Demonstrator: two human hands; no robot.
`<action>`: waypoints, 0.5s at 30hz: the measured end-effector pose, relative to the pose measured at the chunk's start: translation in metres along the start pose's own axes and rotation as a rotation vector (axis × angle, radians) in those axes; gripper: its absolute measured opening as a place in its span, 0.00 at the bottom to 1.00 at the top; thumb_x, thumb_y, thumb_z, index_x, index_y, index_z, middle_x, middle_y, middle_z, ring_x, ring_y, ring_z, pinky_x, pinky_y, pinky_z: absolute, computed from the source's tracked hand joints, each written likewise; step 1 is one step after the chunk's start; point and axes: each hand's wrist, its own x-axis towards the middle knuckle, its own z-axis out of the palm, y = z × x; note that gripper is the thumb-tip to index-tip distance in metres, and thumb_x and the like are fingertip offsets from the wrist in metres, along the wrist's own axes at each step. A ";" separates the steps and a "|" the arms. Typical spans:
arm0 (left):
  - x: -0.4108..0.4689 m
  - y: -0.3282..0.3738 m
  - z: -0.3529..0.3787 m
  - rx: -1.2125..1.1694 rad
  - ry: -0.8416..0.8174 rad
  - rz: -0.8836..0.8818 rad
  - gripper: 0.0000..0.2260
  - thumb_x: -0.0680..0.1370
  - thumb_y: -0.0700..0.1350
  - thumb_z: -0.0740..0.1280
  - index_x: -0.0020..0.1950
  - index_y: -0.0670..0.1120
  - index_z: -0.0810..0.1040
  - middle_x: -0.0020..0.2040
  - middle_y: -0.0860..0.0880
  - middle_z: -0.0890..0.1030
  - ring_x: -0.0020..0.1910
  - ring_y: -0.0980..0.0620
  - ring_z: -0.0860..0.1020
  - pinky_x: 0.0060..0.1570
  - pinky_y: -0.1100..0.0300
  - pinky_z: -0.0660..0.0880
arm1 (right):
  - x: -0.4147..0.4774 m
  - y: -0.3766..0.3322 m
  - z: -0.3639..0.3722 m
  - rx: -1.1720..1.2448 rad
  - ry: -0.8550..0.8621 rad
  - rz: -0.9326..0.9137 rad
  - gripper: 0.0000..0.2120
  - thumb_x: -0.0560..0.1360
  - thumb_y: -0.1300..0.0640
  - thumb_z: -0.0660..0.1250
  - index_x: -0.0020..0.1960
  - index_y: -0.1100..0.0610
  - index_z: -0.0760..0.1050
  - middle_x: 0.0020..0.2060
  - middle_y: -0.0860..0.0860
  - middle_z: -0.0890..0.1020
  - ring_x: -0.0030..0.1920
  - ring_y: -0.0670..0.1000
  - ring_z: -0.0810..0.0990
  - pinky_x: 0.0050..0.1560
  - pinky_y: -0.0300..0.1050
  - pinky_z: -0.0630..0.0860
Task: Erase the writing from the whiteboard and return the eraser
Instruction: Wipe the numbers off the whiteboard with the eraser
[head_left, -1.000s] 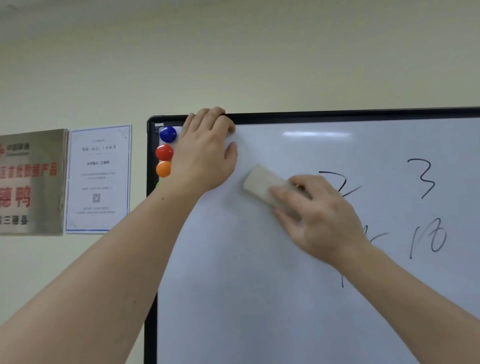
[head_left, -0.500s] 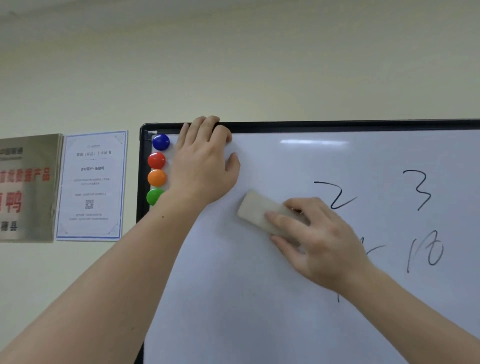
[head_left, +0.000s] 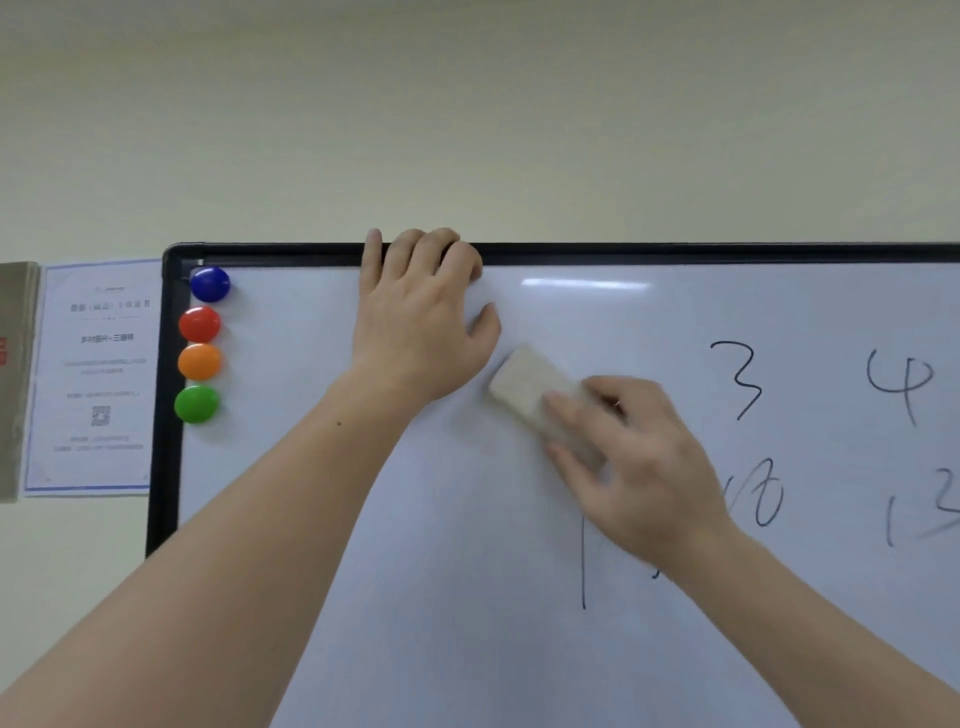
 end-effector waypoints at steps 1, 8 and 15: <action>0.000 0.002 0.002 0.004 0.014 -0.007 0.16 0.74 0.54 0.64 0.57 0.47 0.75 0.62 0.49 0.76 0.66 0.43 0.71 0.76 0.40 0.53 | -0.007 0.000 -0.003 0.017 -0.051 -0.082 0.15 0.73 0.54 0.73 0.59 0.55 0.83 0.52 0.57 0.80 0.50 0.58 0.79 0.48 0.47 0.78; -0.002 0.003 0.006 0.013 0.019 -0.014 0.15 0.75 0.54 0.62 0.57 0.46 0.74 0.61 0.49 0.75 0.65 0.43 0.70 0.77 0.42 0.53 | 0.018 0.053 -0.019 -0.082 0.052 0.085 0.15 0.74 0.54 0.74 0.59 0.53 0.83 0.51 0.57 0.79 0.50 0.60 0.79 0.42 0.53 0.81; -0.002 0.001 0.009 -0.004 0.018 -0.027 0.15 0.75 0.52 0.62 0.56 0.45 0.74 0.62 0.49 0.75 0.66 0.43 0.70 0.77 0.42 0.54 | 0.013 0.019 0.005 -0.021 0.022 -0.023 0.16 0.72 0.55 0.73 0.59 0.57 0.83 0.49 0.61 0.79 0.46 0.63 0.79 0.43 0.54 0.81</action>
